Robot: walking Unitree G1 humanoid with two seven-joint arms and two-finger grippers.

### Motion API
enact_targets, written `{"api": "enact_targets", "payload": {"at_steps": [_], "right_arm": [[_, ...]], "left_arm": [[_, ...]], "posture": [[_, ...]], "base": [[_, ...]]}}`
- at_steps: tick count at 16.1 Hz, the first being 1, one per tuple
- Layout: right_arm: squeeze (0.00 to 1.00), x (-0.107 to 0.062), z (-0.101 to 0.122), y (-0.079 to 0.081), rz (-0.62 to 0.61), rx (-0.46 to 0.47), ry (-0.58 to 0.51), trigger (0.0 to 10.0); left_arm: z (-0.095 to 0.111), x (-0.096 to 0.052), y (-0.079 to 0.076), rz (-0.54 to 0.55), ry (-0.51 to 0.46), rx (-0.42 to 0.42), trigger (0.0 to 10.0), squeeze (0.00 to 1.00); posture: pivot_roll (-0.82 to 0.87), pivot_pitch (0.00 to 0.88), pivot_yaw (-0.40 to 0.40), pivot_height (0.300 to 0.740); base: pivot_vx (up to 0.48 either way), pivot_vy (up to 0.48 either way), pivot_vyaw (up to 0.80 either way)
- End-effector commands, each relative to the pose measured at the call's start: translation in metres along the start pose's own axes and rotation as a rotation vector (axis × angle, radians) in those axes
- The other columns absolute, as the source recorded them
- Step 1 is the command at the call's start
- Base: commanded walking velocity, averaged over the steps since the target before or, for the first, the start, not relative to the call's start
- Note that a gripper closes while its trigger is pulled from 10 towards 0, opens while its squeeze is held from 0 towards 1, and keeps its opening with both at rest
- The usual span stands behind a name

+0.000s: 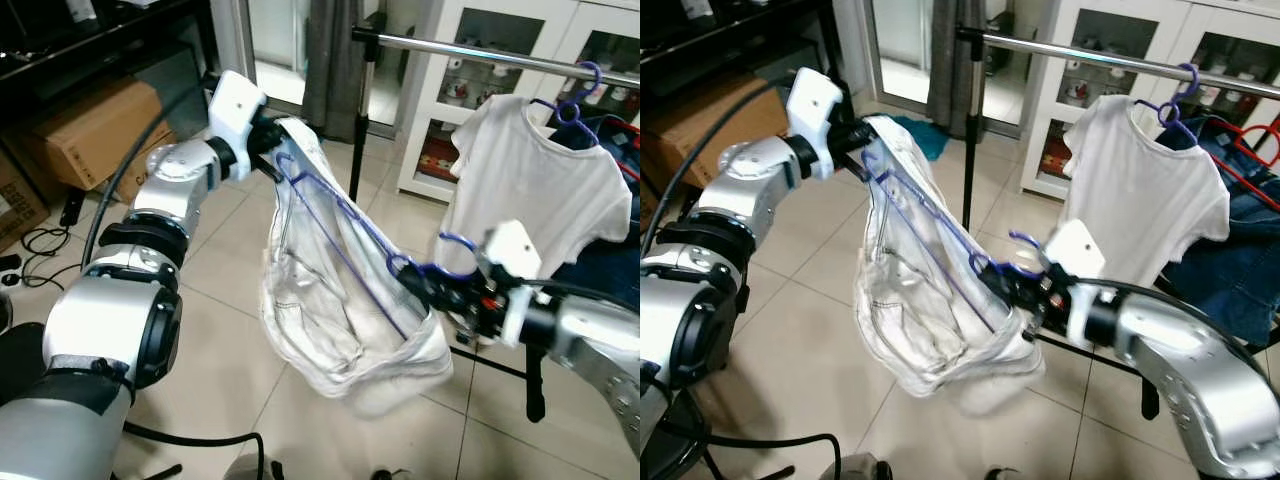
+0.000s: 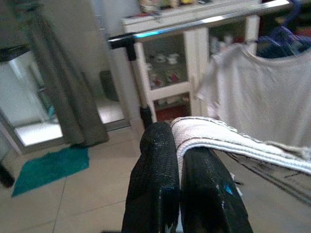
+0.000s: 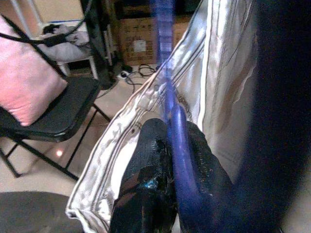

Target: Hang hanger

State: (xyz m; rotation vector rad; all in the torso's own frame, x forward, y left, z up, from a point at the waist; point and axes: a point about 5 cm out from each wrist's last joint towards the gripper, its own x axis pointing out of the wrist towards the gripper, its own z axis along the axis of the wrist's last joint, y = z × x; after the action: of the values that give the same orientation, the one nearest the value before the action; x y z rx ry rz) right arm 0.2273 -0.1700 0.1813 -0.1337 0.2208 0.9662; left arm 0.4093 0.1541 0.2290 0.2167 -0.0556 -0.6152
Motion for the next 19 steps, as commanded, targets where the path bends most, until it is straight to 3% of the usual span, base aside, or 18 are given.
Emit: {"api": "enact_targets", "payload": {"at_steps": [1, 3, 5, 8, 9, 10, 11, 12, 16, 18, 19], "right_arm": [[0.00, -0.005, 0.000, 0.002, 0.016, 0.001, 0.007, 0.0], [0.00, -0.007, -0.001, 0.004, 0.033, 0.010, 0.000, 0.0], [0.00, -0.007, -0.002, -0.004, -0.060, 0.045, -0.031, 0.0], [0.00, -0.007, -0.002, -0.020, -0.213, 0.113, -0.090, 0.0], [0.00, -0.008, 0.003, -0.035, -0.340, 0.206, -0.198, 0.0], [0.00, -0.008, 0.003, -0.035, -0.340, 0.206, -0.198, 0.0], [0.00, -0.009, 0.013, -0.050, -0.461, 0.312, -0.349, 0.0], [0.00, -0.008, 0.018, -0.056, -0.522, 0.364, -0.429, 0.0], [0.00, -0.002, 0.025, -0.067, -0.627, 0.414, -0.510, 0.0], [0.00, 0.008, 0.021, -0.071, -0.696, 0.595, -0.611, 0.0], [0.00, 0.007, 0.017, -0.075, -0.748, 0.620, -0.631, 0.0]], "left_arm": [[0.028, -0.002, 0.018, 0.101, -0.096, -0.021, 0.0, 0.00], [0.025, -0.006, 0.027, 0.210, -0.108, -0.144, 0.0, 0.00], [0.013, -0.007, 0.027, 0.248, -0.095, -0.244, 0.0, 0.00], [-0.001, -0.005, 0.018, 0.218, -0.058, -0.272, 0.0, 0.00], [-0.017, -0.003, 0.006, 0.165, 0.003, -0.264, 0.0, 0.00], [-0.017, -0.003, 0.006, 0.165, 0.003, -0.264, 0.0, 0.00], [-0.036, 0.000, -0.014, 0.055, 0.079, -0.217, 0.0, 0.00], [-0.044, 0.003, -0.027, -0.001, 0.104, -0.209, 0.0, 0.00], [-0.052, 0.012, -0.056, -0.089, 0.107, -0.215, 0.0, 0.00], [-0.052, 0.024, -0.084, -0.153, 0.082, -0.222, 0.0, 0.00], [-0.052, 0.027, -0.097, -0.196, 0.075, -0.229, 0.0, 0.00]], "posture": [[-0.02, 0.000, 0.011, 0.740], [-0.02, 0.000, 0.012, 0.740], [-0.02, 0.000, 0.013, 0.740], [-0.02, 0.000, 0.015, 0.740], [-0.02, 0.000, 0.017, 0.740], [-0.02, 0.000, 0.017, 0.740], [-0.01, 0.000, 0.022, 0.740], [-0.01, 0.000, 0.023, 0.740], [-0.01, 0.000, 0.032, 0.740], [-0.02, 0.000, 0.037, 0.740], [-0.02, 0.000, 0.047, 0.740]], "base": [[0.000, 0.000, 0.00], [0.000, 0.000, 0.00], [0.000, 0.000, 0.00], [0.000, 0.000, 0.00], [0.000, 0.000, 0.00], [0.000, 0.000, 0.00], [0.000, 0.000, 0.00], [0.000, 0.000, 0.00], [0.000, 0.000, 0.00], [0.000, 0.000, 0.00], [0.000, 0.000, 0.00]]}}
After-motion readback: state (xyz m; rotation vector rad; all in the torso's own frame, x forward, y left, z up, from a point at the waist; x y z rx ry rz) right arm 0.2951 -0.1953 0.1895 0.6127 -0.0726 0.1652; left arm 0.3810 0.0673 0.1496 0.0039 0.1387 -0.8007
